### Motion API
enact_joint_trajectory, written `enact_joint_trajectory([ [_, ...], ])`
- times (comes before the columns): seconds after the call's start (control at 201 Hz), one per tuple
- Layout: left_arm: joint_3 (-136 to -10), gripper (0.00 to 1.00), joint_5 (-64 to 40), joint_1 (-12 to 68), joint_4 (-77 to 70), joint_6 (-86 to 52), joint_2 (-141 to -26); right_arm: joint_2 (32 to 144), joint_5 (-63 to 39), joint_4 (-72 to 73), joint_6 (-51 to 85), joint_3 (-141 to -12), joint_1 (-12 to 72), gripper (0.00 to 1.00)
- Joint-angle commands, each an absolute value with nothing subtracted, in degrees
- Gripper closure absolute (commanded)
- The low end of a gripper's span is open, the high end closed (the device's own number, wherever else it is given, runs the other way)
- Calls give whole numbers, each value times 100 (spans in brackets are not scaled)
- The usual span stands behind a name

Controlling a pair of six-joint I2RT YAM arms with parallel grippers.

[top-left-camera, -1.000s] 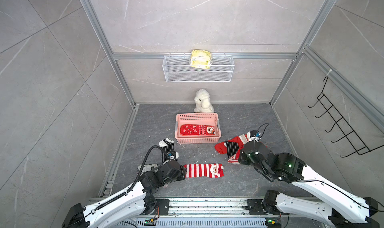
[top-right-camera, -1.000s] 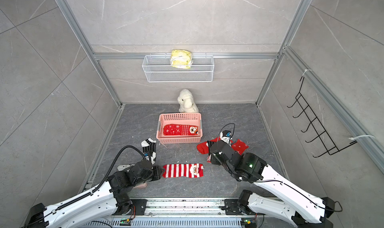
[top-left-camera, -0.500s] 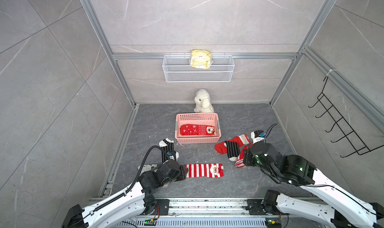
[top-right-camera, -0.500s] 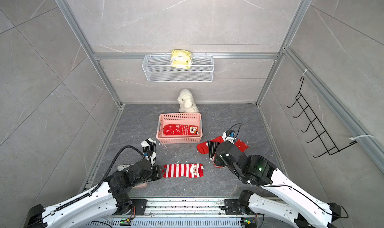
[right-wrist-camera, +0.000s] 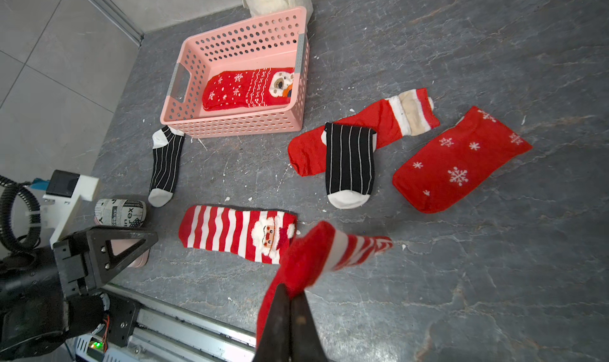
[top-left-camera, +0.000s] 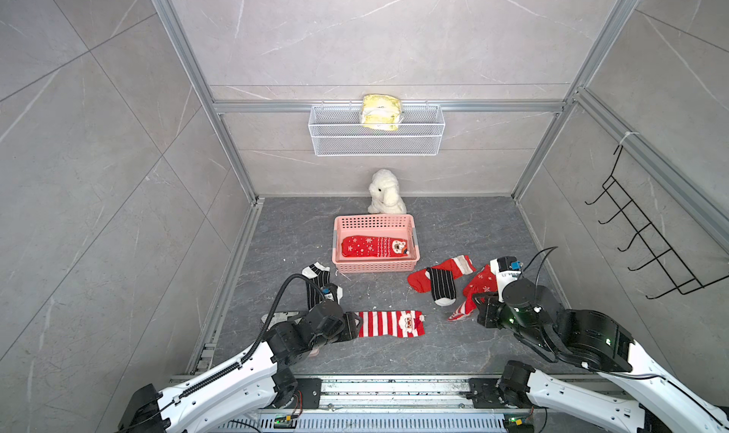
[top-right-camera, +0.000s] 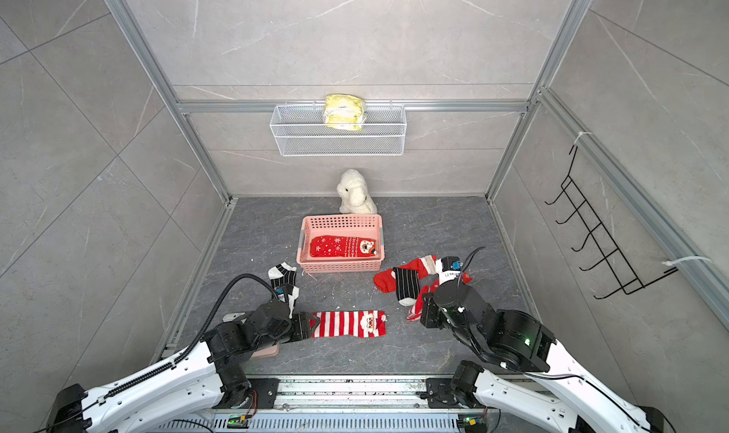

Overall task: Place the socks together as a pair
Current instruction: Flatten out the sock.

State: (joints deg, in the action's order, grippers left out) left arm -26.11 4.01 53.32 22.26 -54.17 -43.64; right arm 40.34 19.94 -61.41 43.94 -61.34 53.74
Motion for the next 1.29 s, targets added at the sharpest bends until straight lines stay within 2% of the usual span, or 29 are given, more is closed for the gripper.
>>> enact_joint_trajectory([
  [0.0,-2856,49,314,5317,2065,-5221,-4429,3980,1900,-6385,4521,-6123,5404,100],
  [0.134,-2883,47,368,5313,2061,-5228,-4443,4215,2124,-6005,4565,-5906,5403,100],
  [0.279,-2879,45,466,5317,2147,-5314,-4352,5027,2369,-5196,4273,-5859,5405,100],
  [0.468,-2778,43,624,5317,2288,-5419,-4039,6552,2042,-4116,3767,-6315,5393,100],
  [0.682,-2686,43,862,5317,2642,-5476,-3645,7466,1207,-3383,3623,-6518,5394,100],
  [0.821,-2604,43,990,5317,2728,-5510,-3467,7688,661,-3051,3740,-6343,5429,100],
  [1.055,-2619,43,1009,5317,2742,-5492,-3527,7428,697,-3117,3943,-5953,5511,100],
  [1.289,-2663,43,980,5317,2642,-5492,-3715,6687,999,-3894,3848,-5879,5523,100],
])
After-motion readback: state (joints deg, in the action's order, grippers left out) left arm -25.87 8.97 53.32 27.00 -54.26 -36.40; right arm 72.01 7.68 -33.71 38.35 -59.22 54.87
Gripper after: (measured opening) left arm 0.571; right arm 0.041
